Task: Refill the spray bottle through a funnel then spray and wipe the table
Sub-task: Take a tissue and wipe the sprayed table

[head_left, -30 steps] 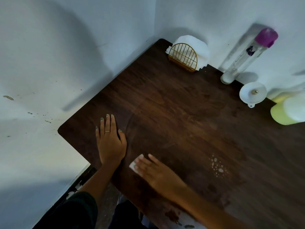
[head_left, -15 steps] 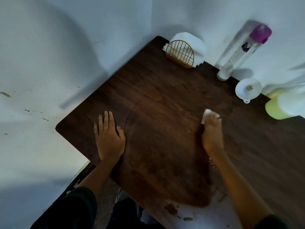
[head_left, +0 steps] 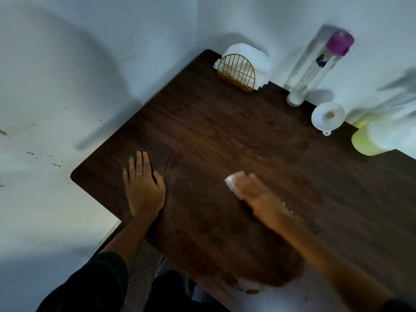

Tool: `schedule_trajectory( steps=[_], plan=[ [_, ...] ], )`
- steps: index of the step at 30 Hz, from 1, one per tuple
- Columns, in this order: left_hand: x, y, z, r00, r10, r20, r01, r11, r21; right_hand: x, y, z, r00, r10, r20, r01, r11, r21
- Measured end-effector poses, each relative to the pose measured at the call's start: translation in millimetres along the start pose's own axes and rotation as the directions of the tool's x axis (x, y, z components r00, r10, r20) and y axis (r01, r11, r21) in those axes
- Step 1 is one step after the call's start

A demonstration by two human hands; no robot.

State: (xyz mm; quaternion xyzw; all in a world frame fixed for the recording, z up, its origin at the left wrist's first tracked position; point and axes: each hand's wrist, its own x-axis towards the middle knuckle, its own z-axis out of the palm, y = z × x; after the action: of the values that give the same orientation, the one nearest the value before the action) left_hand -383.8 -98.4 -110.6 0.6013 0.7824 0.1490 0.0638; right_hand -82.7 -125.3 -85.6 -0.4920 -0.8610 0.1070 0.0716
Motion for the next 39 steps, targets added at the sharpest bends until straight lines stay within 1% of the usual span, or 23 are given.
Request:
schedule_trajectory(
  steps=[2, 4, 8, 9, 12, 15, 17, 19, 20, 23, 24, 25, 27, 28, 30, 31, 32, 33, 34, 35, 36, 37, 39],
  plan=[
    [0.4, -0.3, 0.0, 1.0, 0.002, -0.002, -0.002, 1.0, -0.005, -4.2, 50.6, -16.7, 0.948, 0.319, -0.006, -0.319, 0.948, 0.014],
    [0.1, -0.4, -0.2, 1.0, 0.002, -0.001, -0.002, 1.0, -0.007, -9.8, 85.7, -25.8, 0.833, 0.551, -0.057, -0.552, 0.834, 0.0],
    [0.5, -0.5, 0.4, 1.0, 0.006, 0.008, -0.006, 1.0, 0.0, 1.9, 79.4, -15.3, 0.686, 0.716, -0.128, -0.719, 0.694, 0.034],
    [0.4, -0.3, 0.6, 1.0, 0.007, 0.012, -0.007, 1.0, 0.003, 6.6, 62.5, -9.9, 0.687, 0.716, -0.125, -0.715, 0.696, 0.064],
    [1.5, -1.8, 0.9, 1.0, 0.007, 0.025, -0.007, 1.0, 0.01, 14.4, -15.3, 7.3, 0.8, 0.585, -0.136, -0.574, 0.811, 0.112],
    [0.5, 0.2, 0.3, 0.999, 0.006, 0.039, -0.007, 1.0, 0.012, 5.0, -91.8, 26.9, 0.919, 0.386, -0.08, -0.361, 0.905, 0.224],
    [0.8, 1.7, 0.2, 0.999, 0.008, 0.047, -0.009, 1.0, 0.019, -9.8, -124.4, 41.8, 0.984, 0.177, -0.001, -0.174, 0.97, 0.167],
    [1.2, 1.5, 0.4, 0.998, 0.006, 0.056, -0.008, 0.999, 0.036, -22.9, -141.8, 48.6, 0.995, 0.059, 0.084, -0.065, 0.995, 0.076],
    [1.4, 1.4, 0.3, 0.998, 0.002, 0.066, -0.005, 0.999, 0.046, -25.9, -144.7, 47.4, 0.99, 0.03, 0.135, -0.043, 0.994, 0.097],
    [2.2, 3.0, -0.6, 0.996, -0.011, 0.089, 0.007, 0.999, 0.053, -26.0, -144.2, 28.4, 0.99, 0.016, 0.138, -0.04, 0.985, 0.168],
    [4.1, 4.0, -1.1, 0.994, -0.026, 0.104, 0.023, 0.999, 0.028, -23.4, -141.4, 17.3, 0.988, 0.039, 0.152, -0.091, 0.934, 0.345],
    [5.8, 5.9, -3.9, 0.991, -0.054, 0.124, 0.057, 0.998, -0.019, -20.1, -139.1, 3.4, 0.974, 0.129, 0.186, -0.21, 0.82, 0.532],
    [5.5, 11.4, -10.8, 0.985, -0.107, 0.139, 0.132, 0.973, -0.188, -13.2, -133.7, -20.9, 0.883, 0.332, 0.333, -0.457, 0.435, 0.776],
    [1.2, 15.8, -17.7, 0.986, -0.116, 0.121, 0.147, 0.944, -0.294, -9.7, -130.8, -30.5, 0.825, 0.411, 0.389, -0.501, 0.213, 0.839],
    [-17.8, 28.2, -30.6, 0.99, -0.118, 0.076, 0.14, 0.853, -0.503, -6.4, -121.5, -40.6, 0.746, 0.45, 0.491, -0.445, -0.211, 0.87],
    [-30.8, 37.2, -38.4, 0.982, -0.138, 0.127, 0.187, 0.773, -0.606, -6.7, -117.4, -44.1, 0.713, 0.438, 0.547, -0.379, -0.416, 0.827],
    [-43.3, 47.5, -47.2, 0.955, -0.164, 0.247, 0.293, 0.652, -0.699, -6.5, -114.1, -46.9, 0.686, 0.405, 0.604, -0.307, -0.593, 0.745],
    [-54.3, 58.0, -56.4, 0.897, -0.168, 0.41, 0.436, 0.496, -0.751, -7.2, -111.5, -49.4, 0.674, 0.362, 0.644, -0.246, -0.712, 0.658],
    [-62.7, 67.4, -64.4, 0.803, -0.143, 0.579, 0.588, 0.357, -0.726, -8.4, -109.9, -50.6, 0.675, 0.329, 0.66, -0.204, -0.777, 0.596],
    [-69.6, 74.4, -70.7, 0.691, -0.093, 0.717, 0.709, 0.278, -0.648, -10.1, -109.2, -50.6, 0.681, 0.301, 0.667, -0.184, -0.811, 0.555],
    [-75.2, 79.5, -75.5, 0.6, -0.032, 0.8, 0.776, 0.269, -0.571, -12.6, -108.7, -49.1, 0.684, 0.286, 0.671, -0.174, -0.83, 0.53],
    [-80.0, 82.4, -78.0, 0.546, 0.022, 0.838, 0.799, 0.288, -0.528, -15.1, -108.4, -47.5, 0.684, 0.282, 0.672, -0.176, -0.831, 0.528],
    [-85.7, 87.2, -83.8, 0.524, 0.06, 0.849, 0.795, 0.323, -0.513, -19.2, -107.7, -47.4, 0.693, 0.297, 0.656, -0.208, -0.789, 0.577]
  ],
)
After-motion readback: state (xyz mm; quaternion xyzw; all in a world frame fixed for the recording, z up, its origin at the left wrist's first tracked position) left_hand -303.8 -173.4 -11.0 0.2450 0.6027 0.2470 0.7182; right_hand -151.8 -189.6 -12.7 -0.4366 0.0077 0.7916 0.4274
